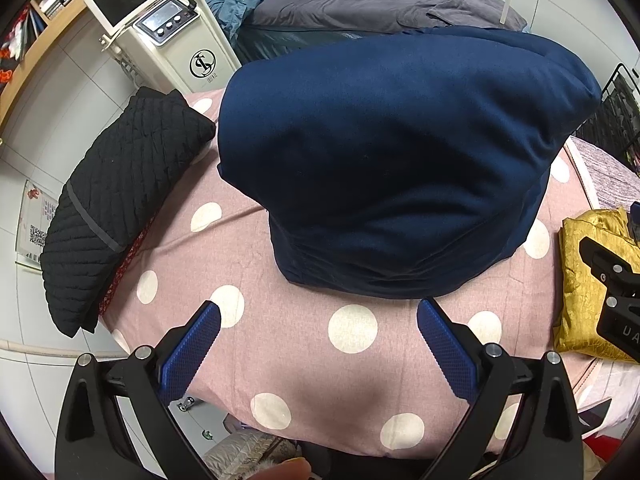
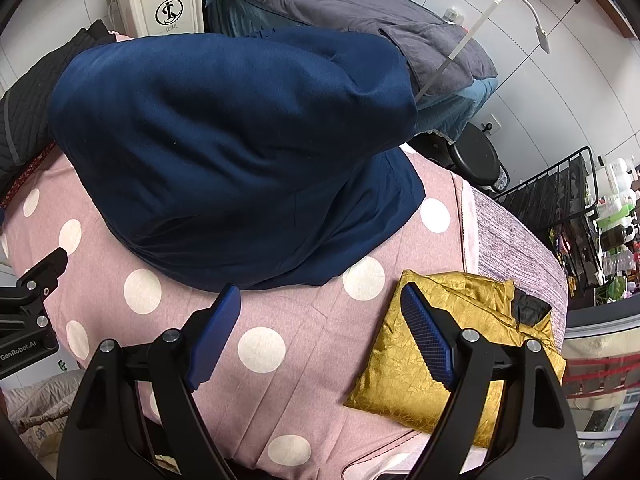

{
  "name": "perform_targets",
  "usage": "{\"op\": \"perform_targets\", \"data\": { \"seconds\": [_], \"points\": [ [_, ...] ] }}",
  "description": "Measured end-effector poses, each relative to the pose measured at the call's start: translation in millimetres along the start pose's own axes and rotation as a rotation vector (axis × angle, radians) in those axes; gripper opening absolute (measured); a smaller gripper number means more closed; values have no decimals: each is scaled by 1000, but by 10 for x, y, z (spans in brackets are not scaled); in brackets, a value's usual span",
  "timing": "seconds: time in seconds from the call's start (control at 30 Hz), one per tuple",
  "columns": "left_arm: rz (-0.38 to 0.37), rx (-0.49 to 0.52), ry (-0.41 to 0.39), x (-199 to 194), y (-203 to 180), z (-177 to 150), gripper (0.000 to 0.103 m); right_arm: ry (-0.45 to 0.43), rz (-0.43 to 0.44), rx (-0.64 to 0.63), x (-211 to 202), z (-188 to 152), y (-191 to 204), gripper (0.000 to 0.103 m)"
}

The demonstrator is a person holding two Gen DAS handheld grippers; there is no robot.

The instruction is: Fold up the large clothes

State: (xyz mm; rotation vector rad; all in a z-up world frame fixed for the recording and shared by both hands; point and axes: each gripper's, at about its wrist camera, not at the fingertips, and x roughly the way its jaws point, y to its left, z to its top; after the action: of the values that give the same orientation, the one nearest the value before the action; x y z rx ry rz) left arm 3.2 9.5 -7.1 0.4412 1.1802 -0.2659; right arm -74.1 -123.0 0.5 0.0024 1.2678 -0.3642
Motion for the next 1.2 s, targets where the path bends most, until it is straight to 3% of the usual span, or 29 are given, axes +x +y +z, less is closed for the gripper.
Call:
{"op": "perform_targets", "data": {
  "seconds": [1.2],
  "points": [
    [-24, 6, 13, -4, 24, -36, 97, 3, -2, -5, -11, -10, 31, 82]
  ]
}}
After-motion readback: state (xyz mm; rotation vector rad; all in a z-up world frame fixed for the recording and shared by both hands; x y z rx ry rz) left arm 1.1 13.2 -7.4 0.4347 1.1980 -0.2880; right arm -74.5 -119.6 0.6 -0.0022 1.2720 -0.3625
